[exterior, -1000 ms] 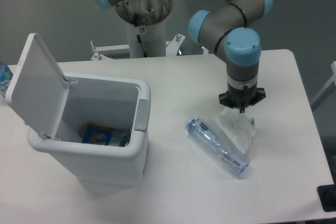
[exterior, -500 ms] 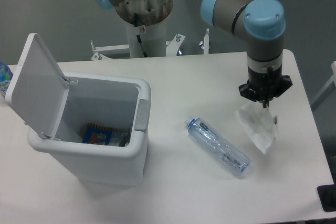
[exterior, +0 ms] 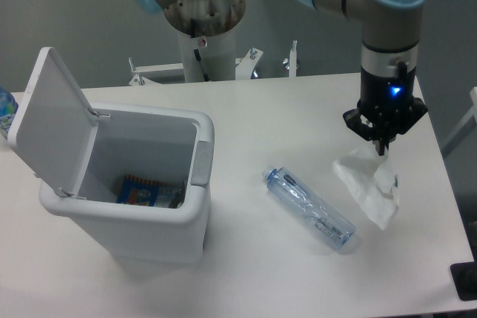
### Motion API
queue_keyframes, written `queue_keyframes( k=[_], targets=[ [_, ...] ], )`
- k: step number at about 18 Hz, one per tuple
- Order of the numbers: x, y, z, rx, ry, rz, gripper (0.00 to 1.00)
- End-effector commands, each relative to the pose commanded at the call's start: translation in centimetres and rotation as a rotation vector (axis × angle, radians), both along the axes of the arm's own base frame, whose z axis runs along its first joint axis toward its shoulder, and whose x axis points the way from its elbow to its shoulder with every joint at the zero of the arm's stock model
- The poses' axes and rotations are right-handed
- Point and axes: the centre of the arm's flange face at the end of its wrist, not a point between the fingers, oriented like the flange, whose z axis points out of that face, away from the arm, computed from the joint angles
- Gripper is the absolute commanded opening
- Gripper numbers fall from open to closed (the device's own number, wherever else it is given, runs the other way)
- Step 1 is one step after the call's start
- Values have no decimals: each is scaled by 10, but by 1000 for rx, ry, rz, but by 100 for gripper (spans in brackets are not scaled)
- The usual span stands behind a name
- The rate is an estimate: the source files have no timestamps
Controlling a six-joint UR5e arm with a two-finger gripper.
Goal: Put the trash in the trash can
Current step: 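Carry the tissue over the trash can opening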
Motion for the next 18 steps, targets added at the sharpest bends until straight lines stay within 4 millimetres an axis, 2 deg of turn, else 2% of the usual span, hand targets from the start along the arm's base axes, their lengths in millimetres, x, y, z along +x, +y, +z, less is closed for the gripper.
queue_keyframes(
  k=[1,3,5,6,8,10,12,13,16,18],
  targets=[
    [6,1,11,28,1,2,0],
    [15,7,18,74,-21,6,0],
    [44,19,38,111,-19,-5,0],
    [56,29,39,117,-29,-10,0],
    [90,43,57,144,-30,-22,0],
    [114,59,61,166,-57,-36,0],
    [141,67,76,208,-78,-56,0],
    [148,69,77,218,-93,-51,0],
    [194,79,82,232,-111,-111,0],
    [224,74,80,243,-133,-151,0]
  ],
)
